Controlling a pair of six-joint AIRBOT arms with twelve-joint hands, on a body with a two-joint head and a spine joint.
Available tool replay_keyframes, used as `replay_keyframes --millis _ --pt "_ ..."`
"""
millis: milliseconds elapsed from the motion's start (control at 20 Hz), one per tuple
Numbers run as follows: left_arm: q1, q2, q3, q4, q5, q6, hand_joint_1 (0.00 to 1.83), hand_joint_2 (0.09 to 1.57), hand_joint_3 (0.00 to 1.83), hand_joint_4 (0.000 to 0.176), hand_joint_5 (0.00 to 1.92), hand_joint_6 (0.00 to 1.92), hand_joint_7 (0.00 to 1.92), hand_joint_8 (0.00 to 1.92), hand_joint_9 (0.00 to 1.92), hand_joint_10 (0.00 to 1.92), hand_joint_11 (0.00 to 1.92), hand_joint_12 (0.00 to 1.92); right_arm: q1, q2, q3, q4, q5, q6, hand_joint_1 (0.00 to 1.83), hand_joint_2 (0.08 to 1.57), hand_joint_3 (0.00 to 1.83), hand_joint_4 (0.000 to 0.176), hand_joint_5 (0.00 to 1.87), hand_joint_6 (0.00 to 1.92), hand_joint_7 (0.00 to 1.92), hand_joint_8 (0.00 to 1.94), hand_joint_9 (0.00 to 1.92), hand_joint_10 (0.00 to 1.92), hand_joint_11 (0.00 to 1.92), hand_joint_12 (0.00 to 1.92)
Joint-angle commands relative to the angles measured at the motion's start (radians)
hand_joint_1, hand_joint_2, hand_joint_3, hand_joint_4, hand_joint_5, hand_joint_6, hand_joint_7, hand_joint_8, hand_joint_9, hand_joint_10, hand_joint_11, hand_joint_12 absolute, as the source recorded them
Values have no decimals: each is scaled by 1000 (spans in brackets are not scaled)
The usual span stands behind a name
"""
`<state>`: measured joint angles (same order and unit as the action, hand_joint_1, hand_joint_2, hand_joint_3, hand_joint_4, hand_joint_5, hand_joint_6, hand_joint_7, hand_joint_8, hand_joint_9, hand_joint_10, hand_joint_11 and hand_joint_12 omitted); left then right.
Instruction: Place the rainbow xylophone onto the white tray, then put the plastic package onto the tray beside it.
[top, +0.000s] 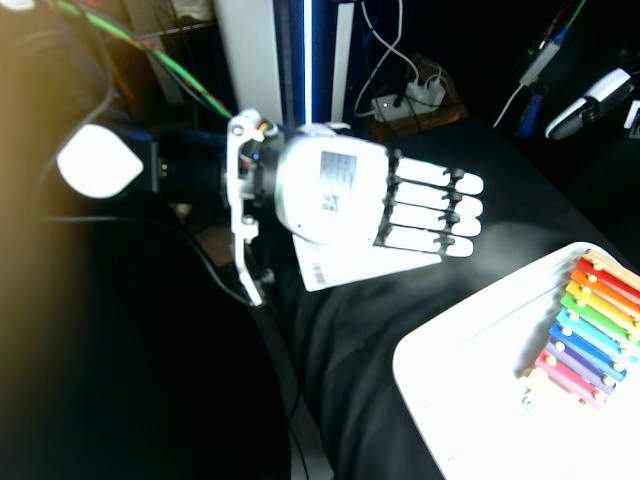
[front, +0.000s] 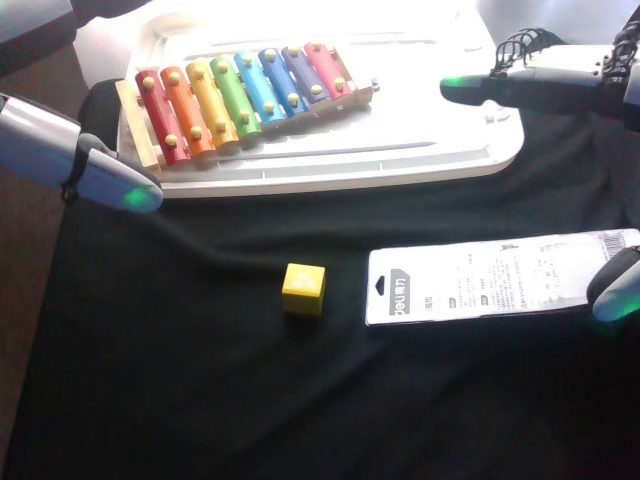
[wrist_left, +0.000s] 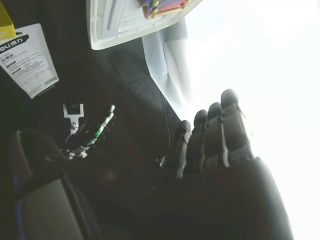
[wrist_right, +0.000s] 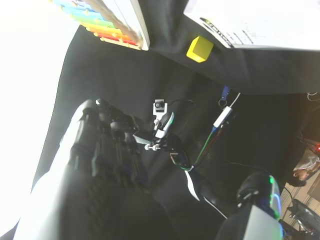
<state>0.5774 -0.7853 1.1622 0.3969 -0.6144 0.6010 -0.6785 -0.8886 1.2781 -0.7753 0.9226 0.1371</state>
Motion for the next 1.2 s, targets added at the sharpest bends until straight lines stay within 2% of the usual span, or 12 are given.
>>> replay_keyframes --millis 0,50,100,150,500,650,700,800,850,950,1000,1150 --pt "-10 1 0 -33 -104 5 688 663 3 92 0 0 0 0 0 0 31 10 8 -1 2 65 86 7 646 615 0 0 65 9 85 9 88 16 139 63" --pt "-10 1 0 -33 -104 5 681 664 3 99 0 0 0 0 0 0 44 16 8 -1 2 65 86 7 634 606 0 0 59 5 83 7 88 14 139 63" --pt "-10 1 0 -33 -104 5 663 665 3 83 0 0 0 0 5 2 59 22 8 -1 2 65 86 7 647 603 0 0 54 2 76 3 72 6 118 54" --pt "212 169 -168 -174 -174 148 661 668 4 73 0 0 0 0 19 8 72 28 -12 -25 22 61 52 8 671 613 0 0 50 0 67 0 51 0 96 45" --pt "372 214 -239 -324 -322 244 764 698 11 68 0 0 18 7 51 15 117 46 -22 -34 25 61 48 8 641 609 0 0 55 4 78 12 65 9 116 55" --pt "372 214 -239 -324 -322 244 791 695 5 34 0 0 39 10 98 24 163 65 -22 -34 25 61 48 8 654 607 0 0 48 0 69 5 59 5 108 51" --pt "537 229 -279 -457 -495 271 797 687 1 39 0 0 35 7 104 24 163 64 -22 -38 27 61 46 8 667 614 1 0 53 3 71 5 60 4 111 52" --pt "537 229 -279 -457 -495 271 826 687 0 38 2 1 47 10 116 23 165 66 -22 -38 27 61 46 8 671 616 1 0 40 0 57 0 44 0 94 45" --pt "682 240 -306 -550 -628 275 807 691 3 32 2 1 55 12 122 23 177 72 -22 -45 31 61 46 8 674 616 1 0 34 0 50 0 36 0 91 43" --pt "682 240 -306 -550 -628 275 783 683 0 43 0 0 58 10 119 16 169 70 -22 -45 31 61 46 8 661 621 3 14 28 1 47 1 43 4 95 44" --pt "682 240 -306 -550 -628 275 770 677 0 18 0 0 61 10 114 13 161 66 -22 -45 31 61 46 8 661 623 3 0 32 3 54 4 47 5 101 46" --pt "682 240 -306 -550 -628 275 801 656 0 15 10 3 64 7 115 9 153 62 -22 -45 31 61 46 8 642 609 0 0 38 4 91 14 75 13 123 53"
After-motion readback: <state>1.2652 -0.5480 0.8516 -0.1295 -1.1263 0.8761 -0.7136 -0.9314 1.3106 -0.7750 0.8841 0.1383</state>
